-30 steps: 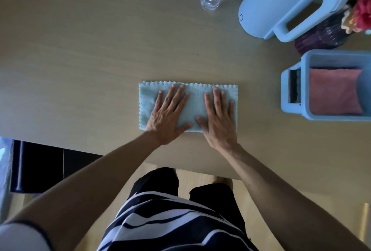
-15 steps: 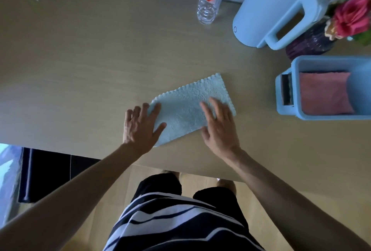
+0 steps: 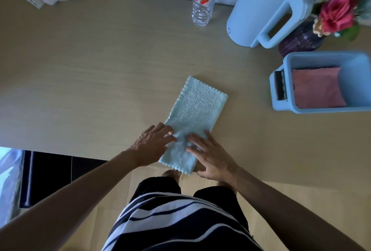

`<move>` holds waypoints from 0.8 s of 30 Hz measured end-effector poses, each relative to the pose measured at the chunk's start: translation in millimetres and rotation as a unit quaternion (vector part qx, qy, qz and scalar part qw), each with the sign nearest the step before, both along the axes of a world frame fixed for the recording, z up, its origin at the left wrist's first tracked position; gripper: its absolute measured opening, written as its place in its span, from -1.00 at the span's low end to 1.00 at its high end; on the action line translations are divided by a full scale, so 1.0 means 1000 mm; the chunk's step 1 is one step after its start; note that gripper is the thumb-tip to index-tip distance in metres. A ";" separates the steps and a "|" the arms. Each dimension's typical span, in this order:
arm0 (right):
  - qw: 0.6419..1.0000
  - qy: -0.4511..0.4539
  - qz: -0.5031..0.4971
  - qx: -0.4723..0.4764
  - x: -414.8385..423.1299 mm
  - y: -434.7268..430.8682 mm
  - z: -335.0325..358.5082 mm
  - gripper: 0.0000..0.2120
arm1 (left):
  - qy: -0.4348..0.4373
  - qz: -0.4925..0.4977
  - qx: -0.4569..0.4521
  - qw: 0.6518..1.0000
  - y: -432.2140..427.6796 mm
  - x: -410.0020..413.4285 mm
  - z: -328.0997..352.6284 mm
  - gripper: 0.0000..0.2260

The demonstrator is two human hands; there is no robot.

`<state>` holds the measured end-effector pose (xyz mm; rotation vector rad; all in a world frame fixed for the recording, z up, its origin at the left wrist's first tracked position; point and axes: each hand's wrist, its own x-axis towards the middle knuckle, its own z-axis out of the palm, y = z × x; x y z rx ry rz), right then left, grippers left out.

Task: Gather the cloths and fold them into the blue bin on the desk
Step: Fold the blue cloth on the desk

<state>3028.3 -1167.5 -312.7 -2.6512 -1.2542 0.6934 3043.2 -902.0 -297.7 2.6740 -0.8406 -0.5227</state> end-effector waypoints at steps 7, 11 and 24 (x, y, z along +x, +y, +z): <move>0.998 -0.044 -0.038 -0.011 -0.029 0.009 0.002 -0.41 | 0.039 -0.028 0.004 0.999 0.002 0.012 0.010 -0.61; 0.984 -0.052 -0.122 0.118 -0.035 0.010 0.005 -0.82 | 0.088 -0.018 -0.013 0.996 0.004 0.016 0.010 -0.72; 0.673 0.270 -0.570 0.386 0.045 -0.008 0.041 -0.68 | 0.245 0.248 -0.146 0.926 -0.024 0.039 0.029 -0.73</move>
